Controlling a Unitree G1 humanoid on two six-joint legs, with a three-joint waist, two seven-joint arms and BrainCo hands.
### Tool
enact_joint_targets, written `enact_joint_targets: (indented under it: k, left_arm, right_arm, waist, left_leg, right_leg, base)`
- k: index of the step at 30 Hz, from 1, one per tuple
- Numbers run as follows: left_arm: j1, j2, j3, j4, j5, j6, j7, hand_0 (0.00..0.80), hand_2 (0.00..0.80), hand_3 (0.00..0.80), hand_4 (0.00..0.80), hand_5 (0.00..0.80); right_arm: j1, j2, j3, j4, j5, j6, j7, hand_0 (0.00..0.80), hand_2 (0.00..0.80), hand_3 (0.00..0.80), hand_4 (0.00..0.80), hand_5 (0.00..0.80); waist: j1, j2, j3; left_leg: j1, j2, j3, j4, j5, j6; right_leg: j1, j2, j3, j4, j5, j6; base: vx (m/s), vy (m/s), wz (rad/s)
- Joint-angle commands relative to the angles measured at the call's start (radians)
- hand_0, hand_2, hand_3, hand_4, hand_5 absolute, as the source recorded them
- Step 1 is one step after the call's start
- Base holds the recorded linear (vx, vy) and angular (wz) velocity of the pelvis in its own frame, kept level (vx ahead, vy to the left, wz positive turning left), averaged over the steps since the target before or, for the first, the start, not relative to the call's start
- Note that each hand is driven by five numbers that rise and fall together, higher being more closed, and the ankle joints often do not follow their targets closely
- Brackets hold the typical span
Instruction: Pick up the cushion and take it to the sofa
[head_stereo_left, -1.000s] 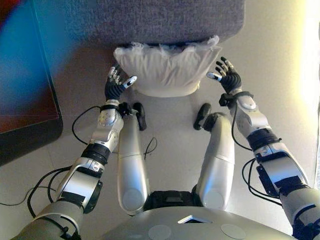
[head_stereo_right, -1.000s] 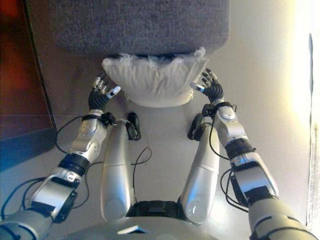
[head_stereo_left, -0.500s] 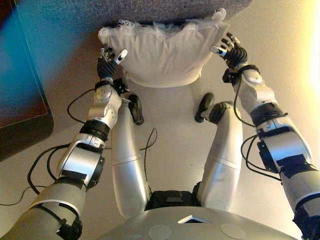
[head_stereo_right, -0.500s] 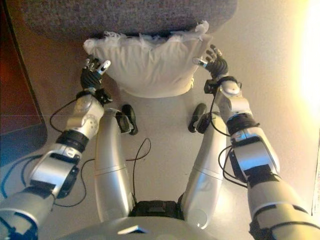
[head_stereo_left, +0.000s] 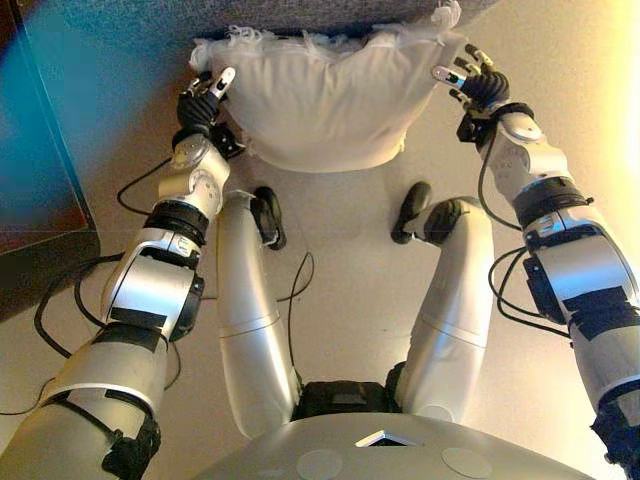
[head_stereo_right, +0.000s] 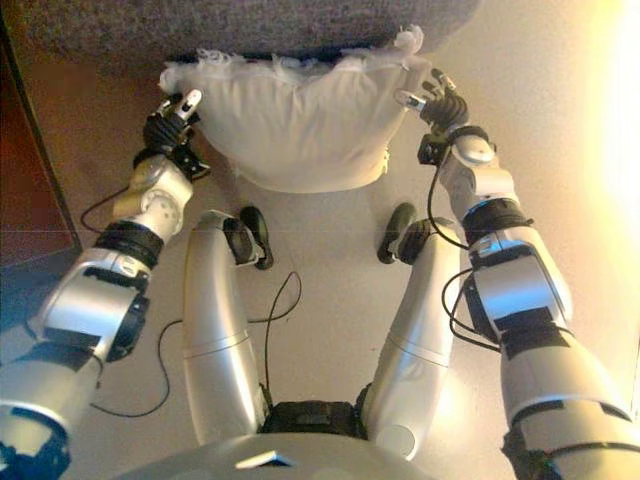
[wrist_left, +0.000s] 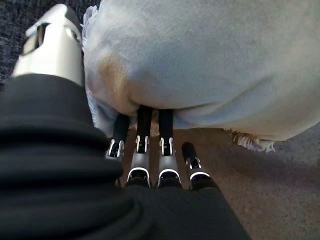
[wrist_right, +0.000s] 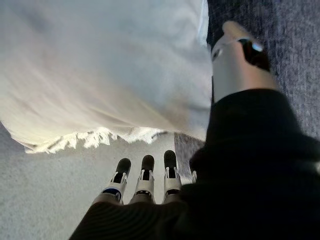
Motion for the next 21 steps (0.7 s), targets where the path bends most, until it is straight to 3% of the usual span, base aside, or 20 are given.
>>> enact_joint_targets:
  k: [1,9,12,16,21]
  left_arm:
    - [-0.104,0.025,-0.006,0.046,-0.037,0.003,-0.071,0.000,0.000,0.000,0.000,0.000]
    - [-0.129,0.039,-0.024,0.078,-0.077,0.007,-0.109,0.000,0.000,0.000,0.000,0.000]
    - [-0.130,0.043,-0.012,0.089,-0.093,-0.021,-0.052,0.000,0.000,0.000,0.000,0.000]
    - [-0.112,0.042,0.010,0.087,-0.006,-0.124,0.090,0.000,0.000,0.000,0.000,0.000]
    - [-0.071,0.026,0.046,0.063,0.002,-0.159,0.210,0.000,0.000,0.000,0.000,0.000]
  right_arm:
    - [-0.091,0.000,0.042,0.031,0.005,0.012,0.108,0.000,0.000,0.000,0.000,0.000]
    - [-0.118,-0.012,0.096,0.048,0.006,0.016,0.188,0.000,0.000,0.000,0.000,0.000]
    - [-0.126,-0.011,0.098,0.053,-0.002,0.013,0.190,0.000,0.000,0.000,0.000,0.000]
    - [-0.130,-0.003,0.101,0.052,0.004,0.006,0.169,0.000,0.000,0.000,0.000,0.000]
    - [-0.126,-0.009,0.098,0.039,0.015,0.005,0.157,0.000,0.000,0.000,0.000,0.000]
  waist:
    - [-0.014,0.035,-0.007]
    - [-0.011,0.043,-0.007]
    - [-0.007,0.045,-0.007]
    - [0.003,0.048,-0.007]
    - [0.015,0.045,-0.007]
  left_leg:
    - [0.022,0.002,0.026,-0.044,-0.002,0.019]
    - [0.018,-0.014,0.034,0.002,-0.050,0.039]
    - [0.009,-0.017,0.033,0.016,-0.063,0.042]
    - [0.004,-0.021,0.032,0.018,-0.070,0.041]
    - [0.002,-0.027,0.032,0.015,-0.075,0.041]
  right_leg:
    - [0.048,-0.017,0.085,-0.084,0.046,0.033]
    - [0.043,-0.018,0.093,-0.060,0.017,0.013]
    - [0.032,-0.019,0.096,-0.046,0.006,0.007]
    - [0.027,-0.021,0.093,-0.048,0.000,0.001]
    - [0.027,-0.026,0.088,-0.055,0.000,-0.003]
  base:
    - [-0.020,0.037,-0.01]
    - [-0.005,0.008,0.00]
    - [0.000,0.000,0.00]
    - [0.000,0.000,0.00]
    - [0.000,0.000,0.00]
